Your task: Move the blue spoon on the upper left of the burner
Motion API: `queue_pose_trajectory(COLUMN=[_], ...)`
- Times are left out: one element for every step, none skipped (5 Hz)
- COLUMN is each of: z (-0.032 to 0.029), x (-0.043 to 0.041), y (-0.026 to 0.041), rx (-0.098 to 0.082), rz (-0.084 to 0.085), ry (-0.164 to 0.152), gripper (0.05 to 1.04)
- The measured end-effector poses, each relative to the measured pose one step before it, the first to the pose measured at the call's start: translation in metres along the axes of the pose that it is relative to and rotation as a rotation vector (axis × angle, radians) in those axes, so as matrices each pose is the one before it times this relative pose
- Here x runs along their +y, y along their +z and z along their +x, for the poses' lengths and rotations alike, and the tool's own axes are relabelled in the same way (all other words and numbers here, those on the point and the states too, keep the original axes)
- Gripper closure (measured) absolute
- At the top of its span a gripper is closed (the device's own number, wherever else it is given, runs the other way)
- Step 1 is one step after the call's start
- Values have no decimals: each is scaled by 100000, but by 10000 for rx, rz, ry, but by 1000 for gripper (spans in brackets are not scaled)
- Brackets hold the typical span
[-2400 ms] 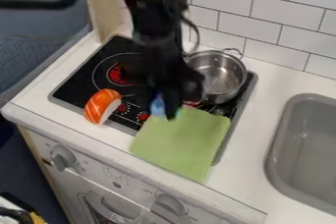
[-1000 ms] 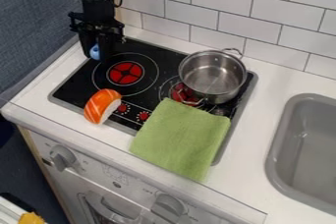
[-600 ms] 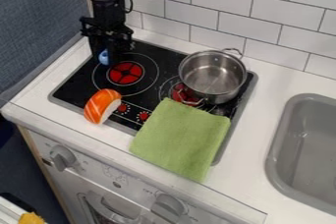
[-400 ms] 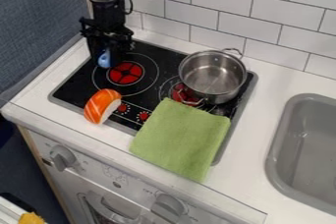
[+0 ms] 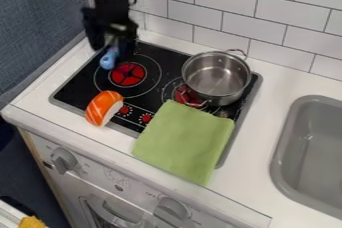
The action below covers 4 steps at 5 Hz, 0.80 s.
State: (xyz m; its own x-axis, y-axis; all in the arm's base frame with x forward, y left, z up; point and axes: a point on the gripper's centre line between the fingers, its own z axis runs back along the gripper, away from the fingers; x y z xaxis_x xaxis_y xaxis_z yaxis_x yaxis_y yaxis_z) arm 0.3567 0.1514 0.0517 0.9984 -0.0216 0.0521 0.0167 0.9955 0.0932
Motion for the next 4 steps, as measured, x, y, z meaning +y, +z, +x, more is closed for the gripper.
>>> queue_pose_trajectory(z=[336,22,-11,0], x=[-432,18,-9,0], y=[1825,116,-58,0], rx=[-391,-29,14,0], rz=[221,11,-6,0], ry=[61,33,-1,0], gripper=[83,83,83,83])
